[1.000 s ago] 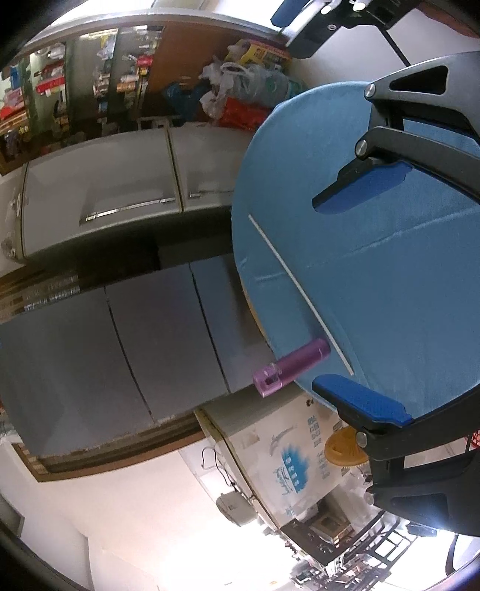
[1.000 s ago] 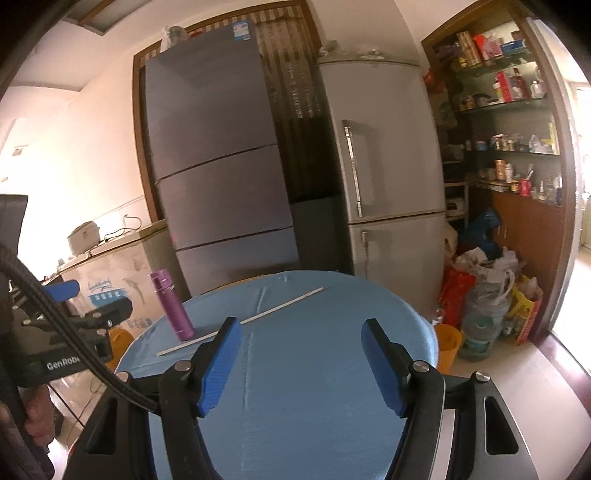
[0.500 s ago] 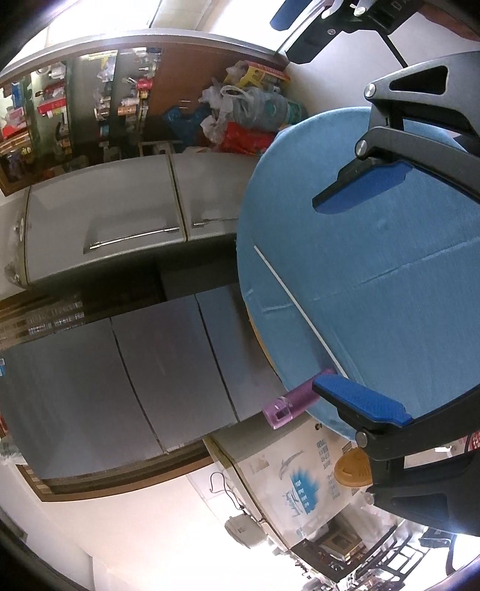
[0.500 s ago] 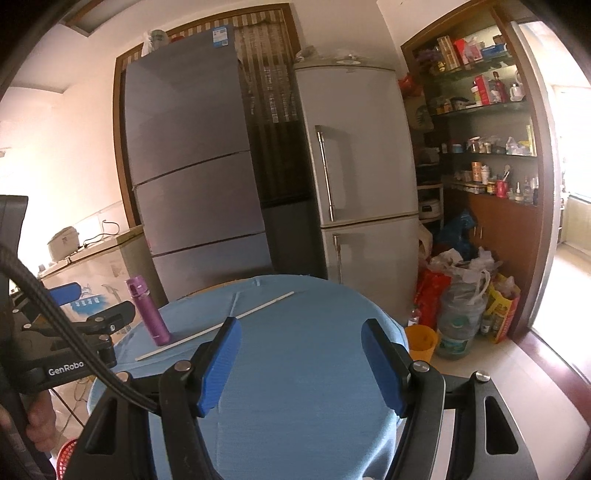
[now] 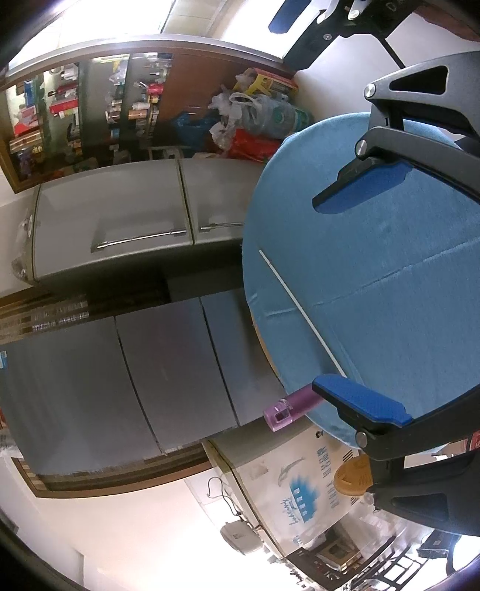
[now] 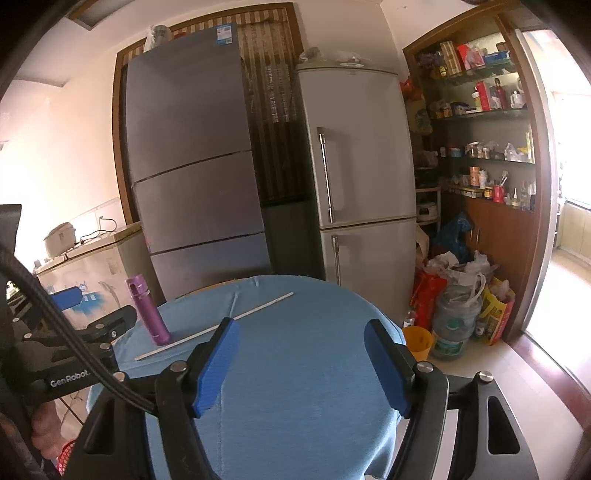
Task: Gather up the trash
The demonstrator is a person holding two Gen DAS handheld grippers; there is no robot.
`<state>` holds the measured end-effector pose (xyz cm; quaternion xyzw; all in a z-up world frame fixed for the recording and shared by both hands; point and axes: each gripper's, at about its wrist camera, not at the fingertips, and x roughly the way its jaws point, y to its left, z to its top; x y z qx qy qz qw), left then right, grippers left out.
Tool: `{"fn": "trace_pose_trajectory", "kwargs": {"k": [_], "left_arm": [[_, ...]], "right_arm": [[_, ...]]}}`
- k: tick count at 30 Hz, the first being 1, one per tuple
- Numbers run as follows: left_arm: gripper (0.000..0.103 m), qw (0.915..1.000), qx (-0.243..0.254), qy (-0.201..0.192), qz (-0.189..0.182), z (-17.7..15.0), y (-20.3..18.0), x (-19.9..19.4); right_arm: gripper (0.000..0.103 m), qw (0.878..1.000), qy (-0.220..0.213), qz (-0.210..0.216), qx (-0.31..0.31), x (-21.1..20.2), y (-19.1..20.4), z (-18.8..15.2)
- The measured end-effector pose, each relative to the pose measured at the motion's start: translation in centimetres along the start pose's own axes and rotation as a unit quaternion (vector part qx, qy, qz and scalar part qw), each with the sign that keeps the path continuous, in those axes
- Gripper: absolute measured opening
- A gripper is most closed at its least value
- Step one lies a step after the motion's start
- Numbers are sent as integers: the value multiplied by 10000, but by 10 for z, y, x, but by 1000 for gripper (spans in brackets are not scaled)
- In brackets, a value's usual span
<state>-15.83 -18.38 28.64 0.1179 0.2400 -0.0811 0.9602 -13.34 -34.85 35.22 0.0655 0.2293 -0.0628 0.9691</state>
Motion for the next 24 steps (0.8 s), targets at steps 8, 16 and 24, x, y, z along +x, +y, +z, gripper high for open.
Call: {"fn": "trace_pose_trajectory", "kwargs": {"k": [8, 16, 24], "left_arm": [[89, 9997, -246, -67, 13, -11, 26, -7], [89, 9988, -433, -160, 182, -23, 58, -17], [89, 9979, -584, -206, 212, -36, 86, -25]], "right_arm": [[74, 9997, 62, 56, -211, -5, 32, 4], [74, 9990, 187, 237, -331, -4, 63, 2], [74, 9974, 287, 380, -536, -5, 99, -7]]}}
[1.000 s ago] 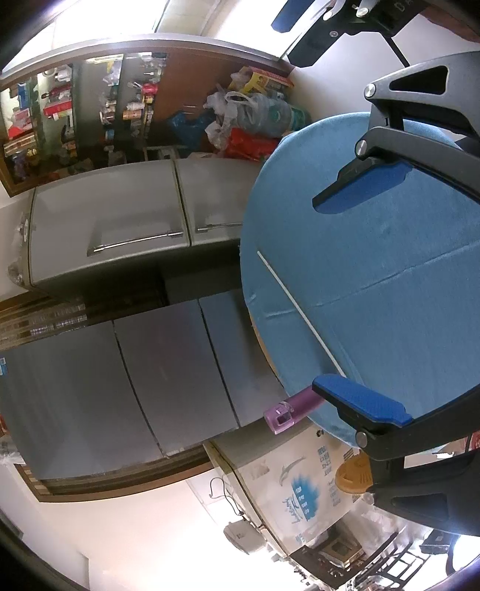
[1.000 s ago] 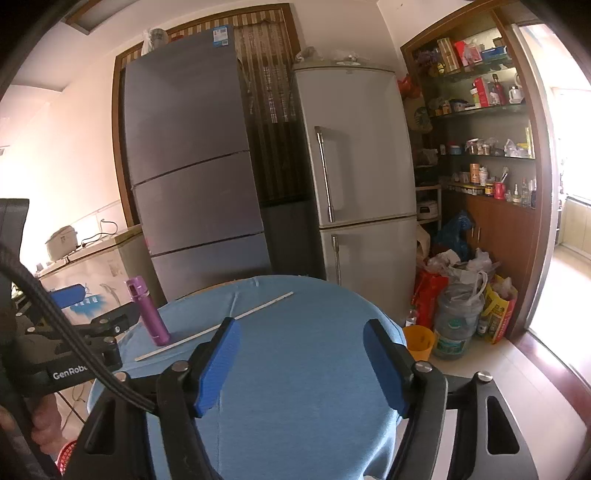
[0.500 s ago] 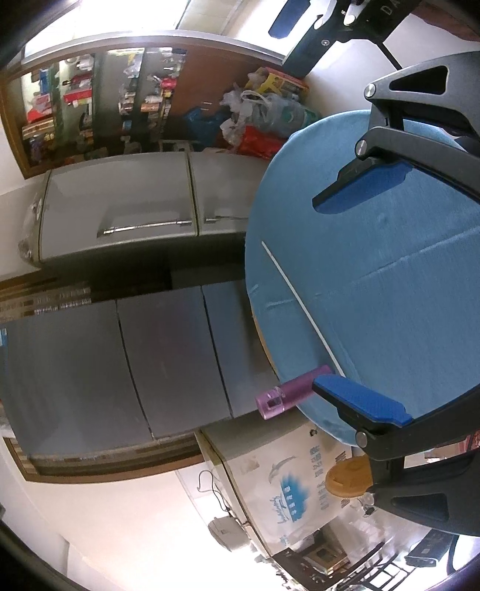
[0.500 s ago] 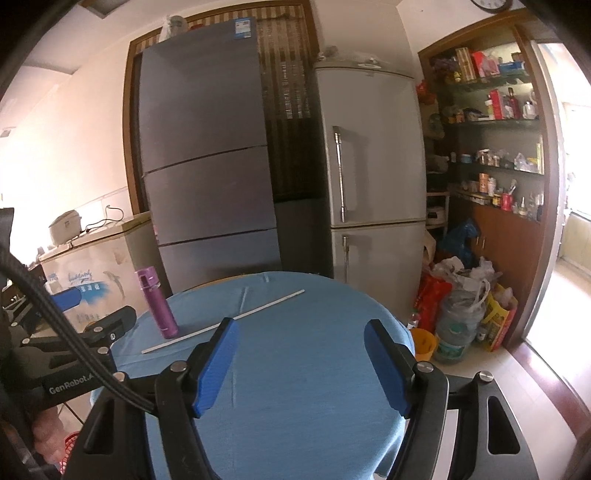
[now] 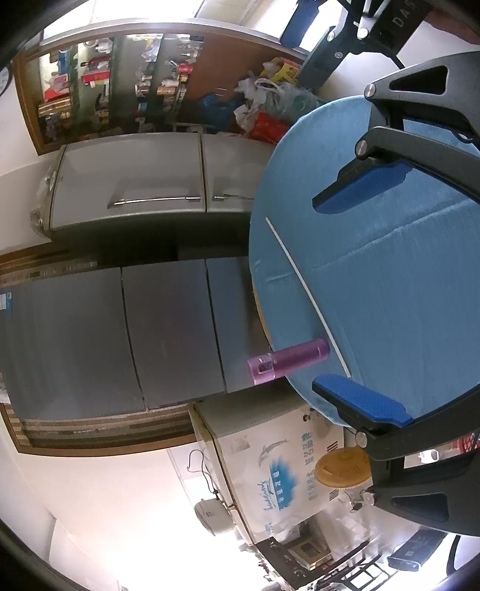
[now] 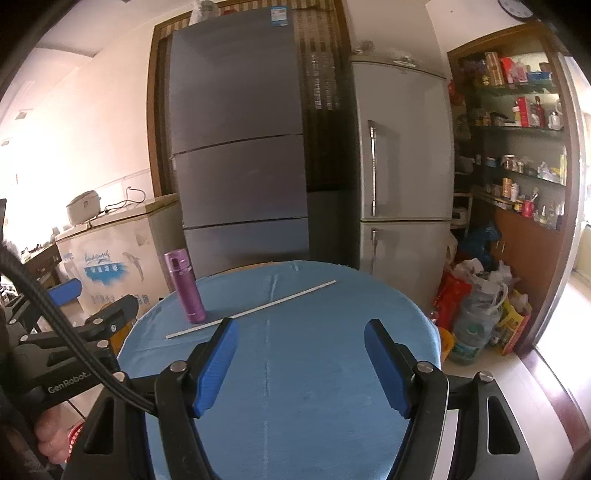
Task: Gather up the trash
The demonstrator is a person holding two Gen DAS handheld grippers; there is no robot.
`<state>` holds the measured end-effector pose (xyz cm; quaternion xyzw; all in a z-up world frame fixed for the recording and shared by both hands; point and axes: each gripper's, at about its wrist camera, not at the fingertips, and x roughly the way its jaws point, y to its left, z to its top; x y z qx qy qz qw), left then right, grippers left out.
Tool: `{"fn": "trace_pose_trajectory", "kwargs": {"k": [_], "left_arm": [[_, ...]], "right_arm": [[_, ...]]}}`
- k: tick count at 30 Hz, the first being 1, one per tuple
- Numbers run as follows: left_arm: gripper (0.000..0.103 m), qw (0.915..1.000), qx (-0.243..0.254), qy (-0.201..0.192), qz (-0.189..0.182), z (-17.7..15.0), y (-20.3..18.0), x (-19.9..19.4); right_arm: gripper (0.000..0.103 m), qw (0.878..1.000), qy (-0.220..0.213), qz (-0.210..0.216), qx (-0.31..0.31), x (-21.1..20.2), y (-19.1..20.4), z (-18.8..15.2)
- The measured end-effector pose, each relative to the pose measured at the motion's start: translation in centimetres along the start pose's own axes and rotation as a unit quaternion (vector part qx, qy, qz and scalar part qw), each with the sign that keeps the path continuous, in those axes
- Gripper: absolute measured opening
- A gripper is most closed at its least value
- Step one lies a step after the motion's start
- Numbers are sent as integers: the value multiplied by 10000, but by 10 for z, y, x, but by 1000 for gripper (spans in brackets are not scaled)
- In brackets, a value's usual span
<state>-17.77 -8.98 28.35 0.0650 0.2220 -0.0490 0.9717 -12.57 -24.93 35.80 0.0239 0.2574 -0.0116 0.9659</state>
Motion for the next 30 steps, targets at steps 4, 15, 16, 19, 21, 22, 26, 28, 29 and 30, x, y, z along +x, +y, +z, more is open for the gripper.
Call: {"fn": "trace_pose_trajectory", "kwargs": {"k": [4, 15, 16, 19, 21, 22, 26, 28, 29, 30], "left_arm": [[89, 10000, -63, -48, -26, -4, 11, -4], [89, 9997, -197, -124, 51, -13, 38, -9], [89, 9997, -196, -128, 70, -14, 40, -9], [89, 9997, -195, -101, 93, -17, 45, -8], [89, 9997, -198, -74, 115, -19, 47, -7], [89, 9997, -203, -67, 131, -19, 48, -7], [89, 9995, -209, -20, 222, -20, 52, -3], [89, 9995, -203, 5, 261, -20, 53, -1], [89, 9994, -190, 20, 283, -20, 53, 0], [89, 9994, -168, 43, 308, -20, 52, 2]], "right_arm": [[74, 9999, 90, 93, -29, 1, 14, -3], [74, 9994, 262, 116, 179, 9, 31, -5], [74, 9994, 273, 110, 184, 10, 32, -5], [74, 9992, 325, 132, 196, 16, 35, -5], [74, 9991, 347, 150, 194, 20, 38, -5], [74, 9991, 356, 163, 186, 22, 39, -6], [74, 9988, 405, 221, 142, 33, 44, -8], [74, 9986, 427, 274, 141, 39, 45, -9], [74, 9985, 438, 297, 144, 42, 45, -10], [74, 9984, 443, 313, 145, 44, 45, -10]]}}
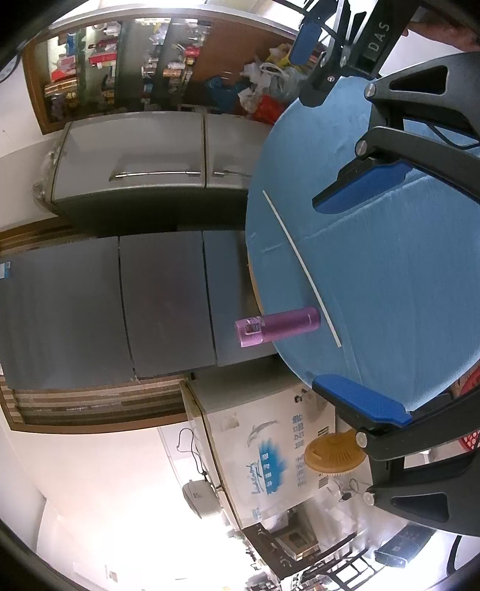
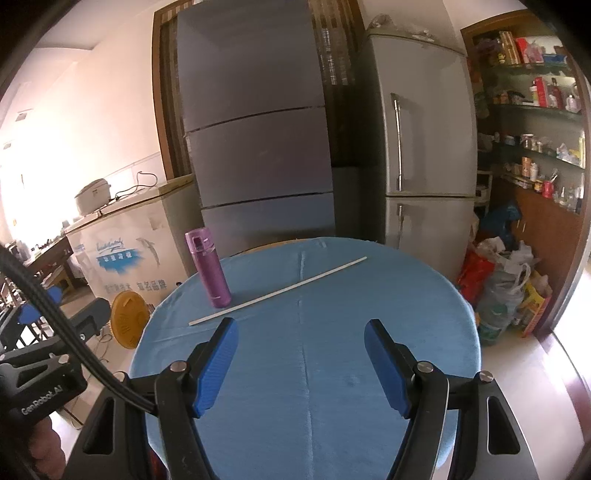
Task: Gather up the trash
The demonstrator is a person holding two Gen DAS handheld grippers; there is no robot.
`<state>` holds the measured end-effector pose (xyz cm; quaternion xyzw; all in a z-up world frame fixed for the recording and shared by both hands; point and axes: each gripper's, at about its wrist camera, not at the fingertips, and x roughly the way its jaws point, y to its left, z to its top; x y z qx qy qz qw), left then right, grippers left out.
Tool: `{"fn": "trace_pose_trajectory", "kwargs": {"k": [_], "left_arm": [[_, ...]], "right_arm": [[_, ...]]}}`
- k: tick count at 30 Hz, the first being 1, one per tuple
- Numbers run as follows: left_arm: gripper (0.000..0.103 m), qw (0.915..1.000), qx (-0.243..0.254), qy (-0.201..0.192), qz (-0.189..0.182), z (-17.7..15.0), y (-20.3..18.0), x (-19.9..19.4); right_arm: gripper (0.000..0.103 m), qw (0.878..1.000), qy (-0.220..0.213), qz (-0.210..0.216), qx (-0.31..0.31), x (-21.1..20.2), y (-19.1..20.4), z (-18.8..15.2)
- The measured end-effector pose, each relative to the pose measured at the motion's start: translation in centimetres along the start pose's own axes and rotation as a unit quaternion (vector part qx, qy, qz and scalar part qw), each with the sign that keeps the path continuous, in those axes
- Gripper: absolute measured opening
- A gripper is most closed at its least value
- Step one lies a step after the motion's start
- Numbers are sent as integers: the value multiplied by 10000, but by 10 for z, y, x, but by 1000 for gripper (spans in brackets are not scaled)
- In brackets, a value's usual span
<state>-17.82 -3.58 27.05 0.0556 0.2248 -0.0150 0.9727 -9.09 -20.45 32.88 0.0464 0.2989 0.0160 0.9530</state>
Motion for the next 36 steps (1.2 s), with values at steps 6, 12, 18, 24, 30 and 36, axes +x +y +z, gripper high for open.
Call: {"fn": "trace_pose_trajectory", "kwargs": {"k": [6, 12, 18, 24, 30, 36], "left_arm": [[89, 9999, 79, 87, 106, 2, -8, 7], [89, 9997, 113, 160, 163, 5, -20, 13], [89, 9993, 240, 250, 125, 7, -36, 20], [89, 9987, 385, 340, 70, 7, -54, 22], [89, 9983, 461, 343, 50, 8, -66, 21], [89, 9980, 532, 356, 5, 8, -73, 20]], "right_arm": [[74, 10000, -30, 75, 3, 16, -7, 2], [74, 10000, -72, 46, 1, 24, -18, 0], [74, 9995, -265, -153, -80, 23, -30, -3], [74, 9995, -275, -145, 83, 23, -46, -7], [74, 9994, -246, -135, 186, 23, -58, -10], [74, 9993, -237, -163, 237, 21, -63, -11]]}}
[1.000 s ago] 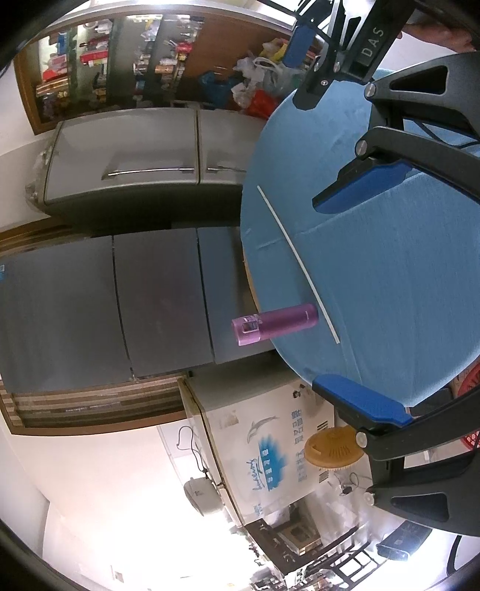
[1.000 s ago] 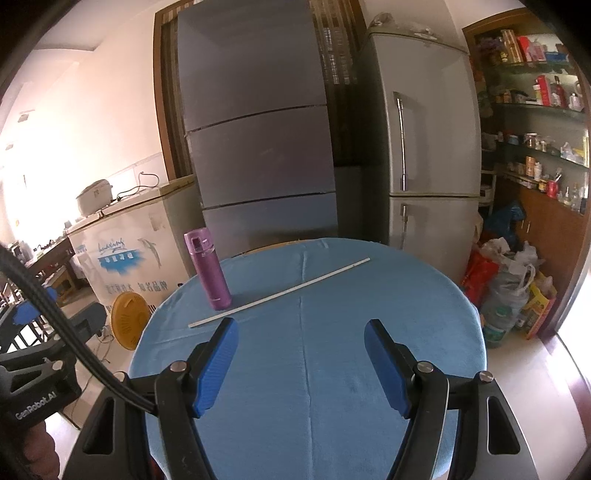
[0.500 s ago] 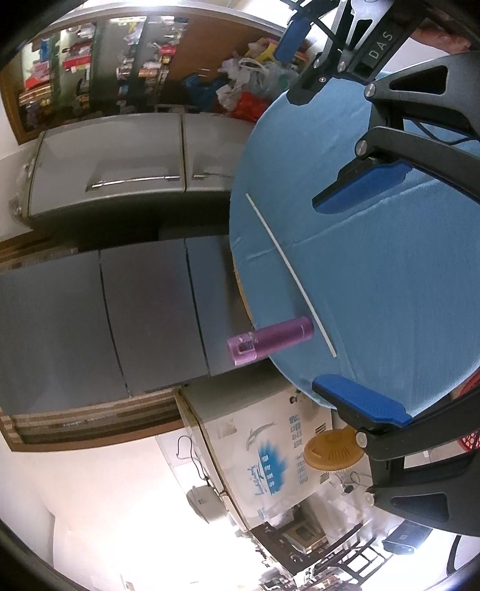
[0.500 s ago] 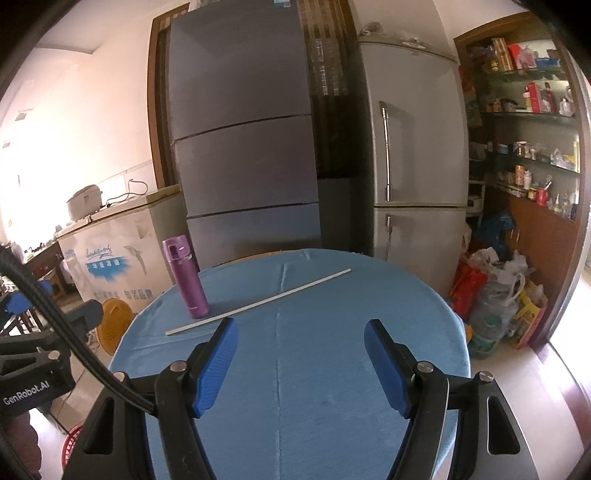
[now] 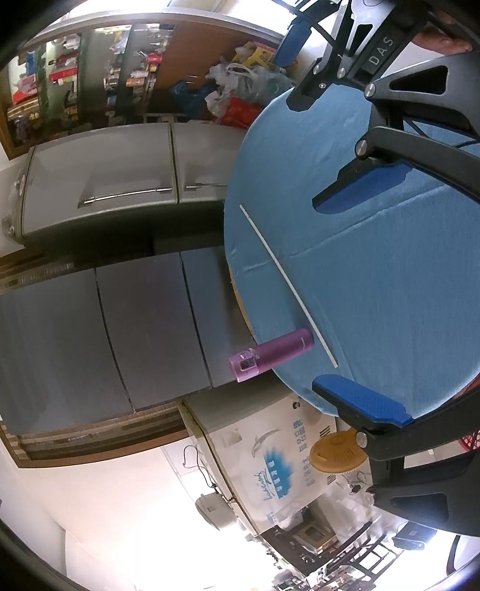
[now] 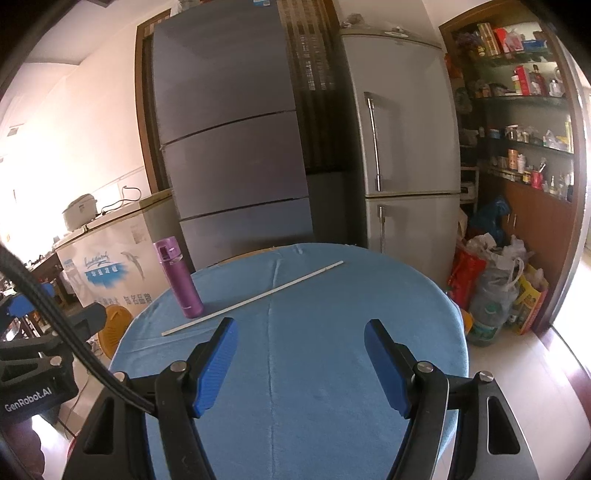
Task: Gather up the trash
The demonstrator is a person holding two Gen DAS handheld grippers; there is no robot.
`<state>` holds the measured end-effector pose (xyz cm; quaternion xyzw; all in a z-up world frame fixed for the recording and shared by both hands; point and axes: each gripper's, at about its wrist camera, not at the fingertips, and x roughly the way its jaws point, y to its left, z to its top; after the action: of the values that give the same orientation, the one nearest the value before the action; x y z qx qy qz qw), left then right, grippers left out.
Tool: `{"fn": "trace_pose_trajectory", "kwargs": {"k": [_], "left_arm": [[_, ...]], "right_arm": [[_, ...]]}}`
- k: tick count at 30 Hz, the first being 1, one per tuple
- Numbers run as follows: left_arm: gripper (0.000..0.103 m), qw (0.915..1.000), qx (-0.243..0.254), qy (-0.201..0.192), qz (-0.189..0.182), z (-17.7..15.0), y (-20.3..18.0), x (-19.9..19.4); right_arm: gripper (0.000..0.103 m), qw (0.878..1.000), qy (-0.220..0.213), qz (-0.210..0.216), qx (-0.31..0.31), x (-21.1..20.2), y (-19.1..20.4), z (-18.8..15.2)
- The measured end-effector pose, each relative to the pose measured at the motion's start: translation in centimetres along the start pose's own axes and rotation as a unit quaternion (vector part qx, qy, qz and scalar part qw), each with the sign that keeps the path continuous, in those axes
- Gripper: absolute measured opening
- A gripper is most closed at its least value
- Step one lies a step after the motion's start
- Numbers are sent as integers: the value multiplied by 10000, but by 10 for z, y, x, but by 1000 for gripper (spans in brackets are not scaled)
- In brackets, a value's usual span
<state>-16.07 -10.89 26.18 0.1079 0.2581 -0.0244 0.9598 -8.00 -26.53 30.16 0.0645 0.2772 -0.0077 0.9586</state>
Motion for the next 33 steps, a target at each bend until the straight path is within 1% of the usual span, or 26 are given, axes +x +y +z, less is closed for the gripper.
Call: {"fn": "trace_pose_trajectory", "kwargs": {"k": [10, 20, 33], "left_arm": [[89, 10000, -68, -1, -67, -1, 6, 0], [89, 9998, -174, 18, -118, -5, 18, 1], [89, 9995, -259, 51, -149, -9, 26, 4]], "right_arm": [[74, 10000, -30, -69, 17, -2, 2, 2], [74, 9999, -6, -99, -80, -5, 15, 1], [74, 9999, 10, -113, -122, -8, 23, 1]]}}
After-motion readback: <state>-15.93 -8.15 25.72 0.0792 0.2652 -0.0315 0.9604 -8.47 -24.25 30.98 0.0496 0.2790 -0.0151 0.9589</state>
